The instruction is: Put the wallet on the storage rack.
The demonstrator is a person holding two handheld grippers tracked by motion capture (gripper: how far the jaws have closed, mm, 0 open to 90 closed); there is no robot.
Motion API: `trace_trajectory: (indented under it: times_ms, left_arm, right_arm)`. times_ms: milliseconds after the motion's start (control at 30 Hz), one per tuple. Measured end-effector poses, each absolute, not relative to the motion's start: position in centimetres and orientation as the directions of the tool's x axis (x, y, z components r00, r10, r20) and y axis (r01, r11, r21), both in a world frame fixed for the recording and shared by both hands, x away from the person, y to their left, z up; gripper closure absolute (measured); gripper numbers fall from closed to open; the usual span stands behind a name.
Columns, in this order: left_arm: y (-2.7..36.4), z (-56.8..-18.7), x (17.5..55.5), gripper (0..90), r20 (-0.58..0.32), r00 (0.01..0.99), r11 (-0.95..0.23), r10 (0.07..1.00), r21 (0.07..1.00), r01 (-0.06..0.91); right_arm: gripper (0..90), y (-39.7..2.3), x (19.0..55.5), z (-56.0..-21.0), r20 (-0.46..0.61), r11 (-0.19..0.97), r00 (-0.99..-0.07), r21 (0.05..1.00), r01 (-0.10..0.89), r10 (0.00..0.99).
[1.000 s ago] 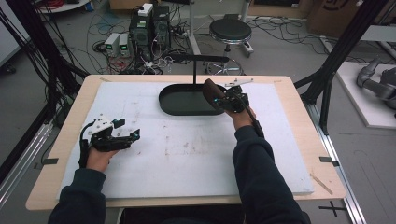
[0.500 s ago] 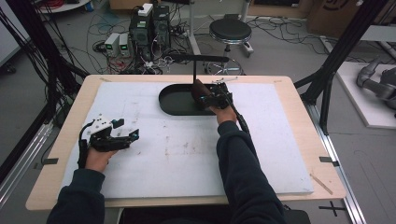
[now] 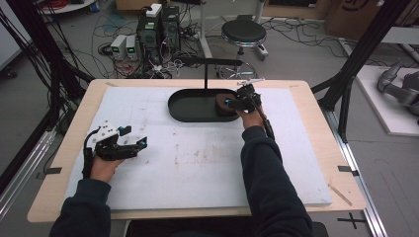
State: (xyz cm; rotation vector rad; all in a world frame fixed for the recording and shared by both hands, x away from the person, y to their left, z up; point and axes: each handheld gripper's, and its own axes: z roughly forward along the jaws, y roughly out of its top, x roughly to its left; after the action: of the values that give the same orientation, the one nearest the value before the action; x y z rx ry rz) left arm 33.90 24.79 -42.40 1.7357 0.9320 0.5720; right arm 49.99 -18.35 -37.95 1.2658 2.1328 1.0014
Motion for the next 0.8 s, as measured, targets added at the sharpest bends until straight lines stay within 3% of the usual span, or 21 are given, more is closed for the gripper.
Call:
trace_trajectory:
  times_ms: [433, 633, 800]
  left_arm:
    - [24.8, -42.4, 33.9, 20.2, -0.064, 0.584, -0.154, 0.809, 0.937, 0.315]
    - [24.8, -42.4, 34.0, 20.2, -0.073, 0.578, -0.142, 0.812, 0.937, 0.318]
    - [24.8, -42.3, 34.0, 20.2, -0.074, 0.571, -0.131, 0.817, 0.942, 0.309]
  right_arm:
    - [38.0, -23.9, 46.0, -34.1, -0.045, 0.298, -0.501, 0.848, 0.438, 0.864]
    - [26.0, -27.3, 42.7, -35.0, -0.036, 0.323, -0.538, 0.832, 0.451, 0.842]
    - [21.8, -29.4, 39.6, -36.8, -0.072, 0.352, -0.544, 0.830, 0.432, 0.836]
